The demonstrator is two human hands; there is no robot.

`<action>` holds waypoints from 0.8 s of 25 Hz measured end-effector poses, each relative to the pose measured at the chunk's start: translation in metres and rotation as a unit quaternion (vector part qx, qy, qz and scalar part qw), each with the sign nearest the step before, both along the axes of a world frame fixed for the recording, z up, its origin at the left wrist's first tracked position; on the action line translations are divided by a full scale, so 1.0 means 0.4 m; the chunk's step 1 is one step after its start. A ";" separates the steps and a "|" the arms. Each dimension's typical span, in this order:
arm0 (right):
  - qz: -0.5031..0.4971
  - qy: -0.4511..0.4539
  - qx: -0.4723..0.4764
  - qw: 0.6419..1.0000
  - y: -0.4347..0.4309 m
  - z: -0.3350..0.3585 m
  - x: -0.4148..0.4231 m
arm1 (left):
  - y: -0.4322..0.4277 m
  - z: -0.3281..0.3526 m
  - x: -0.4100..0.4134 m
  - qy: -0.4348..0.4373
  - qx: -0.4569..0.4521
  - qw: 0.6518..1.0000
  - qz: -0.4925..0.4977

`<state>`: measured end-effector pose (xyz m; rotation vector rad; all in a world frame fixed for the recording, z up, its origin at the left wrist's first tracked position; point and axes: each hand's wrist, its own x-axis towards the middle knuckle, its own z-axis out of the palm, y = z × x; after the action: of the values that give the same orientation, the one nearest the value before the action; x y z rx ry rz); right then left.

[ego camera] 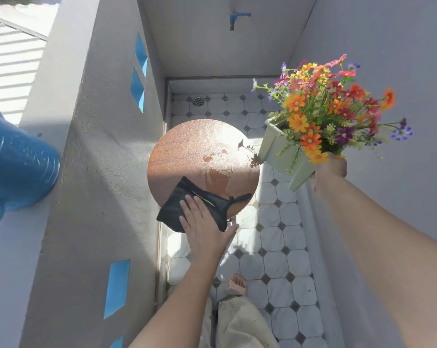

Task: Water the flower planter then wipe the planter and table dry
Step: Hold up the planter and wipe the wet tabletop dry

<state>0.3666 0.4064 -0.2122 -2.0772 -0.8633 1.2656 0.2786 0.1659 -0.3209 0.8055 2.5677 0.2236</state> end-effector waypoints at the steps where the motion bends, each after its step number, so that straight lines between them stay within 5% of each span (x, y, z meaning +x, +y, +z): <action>1: -0.005 0.006 -0.003 1.000 0.003 0.002 0.002 | 0.001 -0.004 0.007 0.014 -0.008 1.000 -0.015; 5: 0.052 -0.010 0.012 0.999 0.012 0.010 0.017 | 0.017 -0.003 0.035 0.066 -0.007 0.997 -0.026; 12: 0.016 -0.009 0.007 1.000 0.034 0.040 0.034 | 0.055 0.029 0.079 -0.018 -0.022 0.999 -0.032; 20: -0.032 0.022 0.026 0.999 0.042 0.044 0.038 | 0.071 -0.022 0.114 0.083 0.132 0.985 -0.067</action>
<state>0.3817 0.4232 -0.1948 -2.0125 -0.7954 1.2384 0.3241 0.1944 -0.3296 1.1345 2.6585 0.4819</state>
